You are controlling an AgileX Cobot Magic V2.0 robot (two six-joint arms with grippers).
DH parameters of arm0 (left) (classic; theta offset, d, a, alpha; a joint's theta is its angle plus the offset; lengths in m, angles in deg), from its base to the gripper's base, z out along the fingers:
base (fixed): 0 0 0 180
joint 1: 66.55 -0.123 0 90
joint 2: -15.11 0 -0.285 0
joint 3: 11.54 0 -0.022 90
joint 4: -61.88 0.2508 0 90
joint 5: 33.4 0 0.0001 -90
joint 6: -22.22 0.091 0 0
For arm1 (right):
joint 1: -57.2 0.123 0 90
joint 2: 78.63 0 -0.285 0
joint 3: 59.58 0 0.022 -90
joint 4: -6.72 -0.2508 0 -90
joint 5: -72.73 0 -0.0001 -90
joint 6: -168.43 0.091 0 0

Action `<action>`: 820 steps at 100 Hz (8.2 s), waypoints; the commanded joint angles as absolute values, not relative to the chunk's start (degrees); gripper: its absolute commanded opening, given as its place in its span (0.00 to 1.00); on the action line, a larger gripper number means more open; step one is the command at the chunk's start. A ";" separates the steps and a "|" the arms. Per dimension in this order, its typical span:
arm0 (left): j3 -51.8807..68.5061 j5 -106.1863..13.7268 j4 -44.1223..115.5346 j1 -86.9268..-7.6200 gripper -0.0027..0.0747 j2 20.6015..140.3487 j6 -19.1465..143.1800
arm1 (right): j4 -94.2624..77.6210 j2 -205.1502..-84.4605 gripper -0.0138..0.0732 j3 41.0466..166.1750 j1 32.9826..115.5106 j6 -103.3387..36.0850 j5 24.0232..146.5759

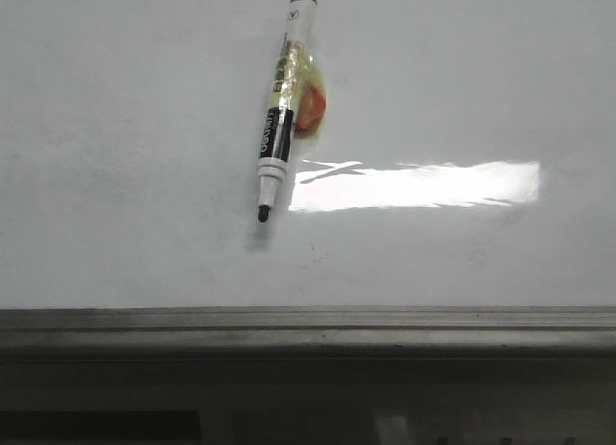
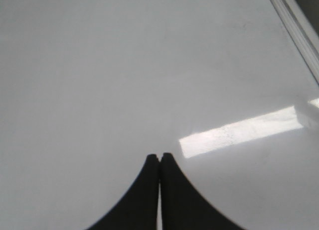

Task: Write number 6 on whiteboard

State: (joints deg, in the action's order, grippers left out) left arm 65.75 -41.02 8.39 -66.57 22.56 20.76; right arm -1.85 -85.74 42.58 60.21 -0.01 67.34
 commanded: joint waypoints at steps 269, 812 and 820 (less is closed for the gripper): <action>20.80 -48.32 15.38 -22.50 0.01 96.64 40.31 | -6.41 -114.40 0.62 79.75 67.22 -17.42 108.19; 44.85 -39.19 -24.81 -18.90 0.01 42.25 89.04 | -8.70 -140.77 0.12 77.50 112.76 -56.42 37.21; 44.85 -39.19 -24.81 -18.90 0.01 42.25 89.04 | -13.43 -140.66 0.12 76.63 112.76 -59.36 33.37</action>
